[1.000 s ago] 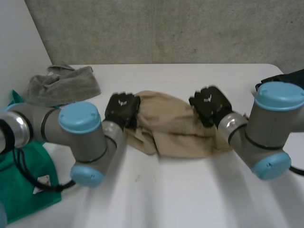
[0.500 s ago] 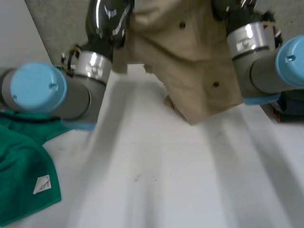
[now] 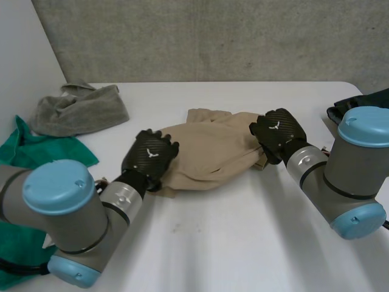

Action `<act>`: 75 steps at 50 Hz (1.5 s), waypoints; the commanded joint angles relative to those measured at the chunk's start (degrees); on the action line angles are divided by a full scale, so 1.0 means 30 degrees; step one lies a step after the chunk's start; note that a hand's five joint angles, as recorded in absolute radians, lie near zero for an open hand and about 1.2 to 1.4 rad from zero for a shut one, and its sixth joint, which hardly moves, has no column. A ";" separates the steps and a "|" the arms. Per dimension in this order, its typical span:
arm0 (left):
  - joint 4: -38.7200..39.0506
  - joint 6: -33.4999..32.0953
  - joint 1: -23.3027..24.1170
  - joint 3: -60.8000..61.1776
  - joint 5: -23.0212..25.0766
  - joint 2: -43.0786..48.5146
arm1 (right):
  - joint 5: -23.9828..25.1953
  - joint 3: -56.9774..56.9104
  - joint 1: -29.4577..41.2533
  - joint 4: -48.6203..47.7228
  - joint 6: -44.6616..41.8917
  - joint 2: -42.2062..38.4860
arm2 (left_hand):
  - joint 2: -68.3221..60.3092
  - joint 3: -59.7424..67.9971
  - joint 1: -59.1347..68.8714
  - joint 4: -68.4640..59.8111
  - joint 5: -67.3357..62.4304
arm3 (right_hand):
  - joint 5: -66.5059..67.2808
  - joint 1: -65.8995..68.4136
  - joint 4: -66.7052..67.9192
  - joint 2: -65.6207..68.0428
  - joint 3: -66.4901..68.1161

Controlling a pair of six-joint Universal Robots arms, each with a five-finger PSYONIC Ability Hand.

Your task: Fold the laundry.

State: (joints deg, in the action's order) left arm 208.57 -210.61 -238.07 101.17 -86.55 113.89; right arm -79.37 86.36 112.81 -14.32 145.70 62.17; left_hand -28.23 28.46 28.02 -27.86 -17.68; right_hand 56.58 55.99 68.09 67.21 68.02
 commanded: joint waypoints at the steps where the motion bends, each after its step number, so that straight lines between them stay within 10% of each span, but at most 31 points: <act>1: -0.0966 0.3162 -0.0066 0.0640 -0.2022 -0.2306 | -0.1021 0.0276 -0.0073 -0.0032 0.0969 0.0924 | 0.0004 -0.0081 0.0064 -0.0119 -0.0178 | 0.4473 0.8003 0.3972 0.4265 0.3993; 23: -0.8028 1.1199 -0.0594 0.2401 -0.2761 -0.4391 | -0.1081 -0.0162 -0.1333 -0.0119 0.2790 0.1483 | -0.5601 0.5525 0.5670 -0.5725 -0.5783 | 0.4473 0.8003 0.3972 0.4265 0.3993; 50: -0.5041 1.0761 -0.0037 -0.5331 -0.1880 0.3927 | -0.0964 0.0099 -0.1392 -0.0002 0.2790 0.1512 | -0.1341 0.1265 0.1410 -0.1465 -0.1524 | 0.4473 0.8003 0.3972 0.4265 0.3993; 75: -0.4073 0.5487 0.0022 -1.0752 -0.2057 0.8177 | -0.0729 0.0511 -0.1421 -0.0032 0.2732 0.1542 | -0.1171 0.1094 0.1239 -0.1294 -0.1353 | 0.4473 0.8003 0.3972 0.4265 0.3993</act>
State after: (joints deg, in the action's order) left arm 194.82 -194.34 -238.01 71.41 -92.76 137.14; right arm -81.65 87.97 108.52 -14.42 153.90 66.80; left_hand -25.93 25.65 26.01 -25.11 -15.08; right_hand 56.58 55.99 68.09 67.21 68.02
